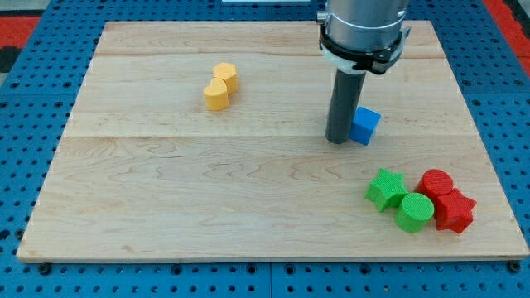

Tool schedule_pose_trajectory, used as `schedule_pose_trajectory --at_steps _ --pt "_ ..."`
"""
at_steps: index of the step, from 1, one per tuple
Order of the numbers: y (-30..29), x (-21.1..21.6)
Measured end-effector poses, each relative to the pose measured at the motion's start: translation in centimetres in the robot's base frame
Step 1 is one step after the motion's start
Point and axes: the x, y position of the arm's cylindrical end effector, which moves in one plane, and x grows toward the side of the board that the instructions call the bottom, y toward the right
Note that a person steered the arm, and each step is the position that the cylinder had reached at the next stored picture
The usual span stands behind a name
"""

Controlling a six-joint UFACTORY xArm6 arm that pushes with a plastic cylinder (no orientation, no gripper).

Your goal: Push the blue cube closer to the blue triangle

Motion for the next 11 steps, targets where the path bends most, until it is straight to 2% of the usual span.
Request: schedule_pose_trajectory --at_steps 2,3,4,5,7,10,11 --pt "-0.7 -8.6" --pt "9.1 -6.6" --pt "11.6 1.0" --pt "7.3 1.1" --pt "-3.0 -1.3" --pt "6.8 -2.0" --pt "6.7 -3.8"
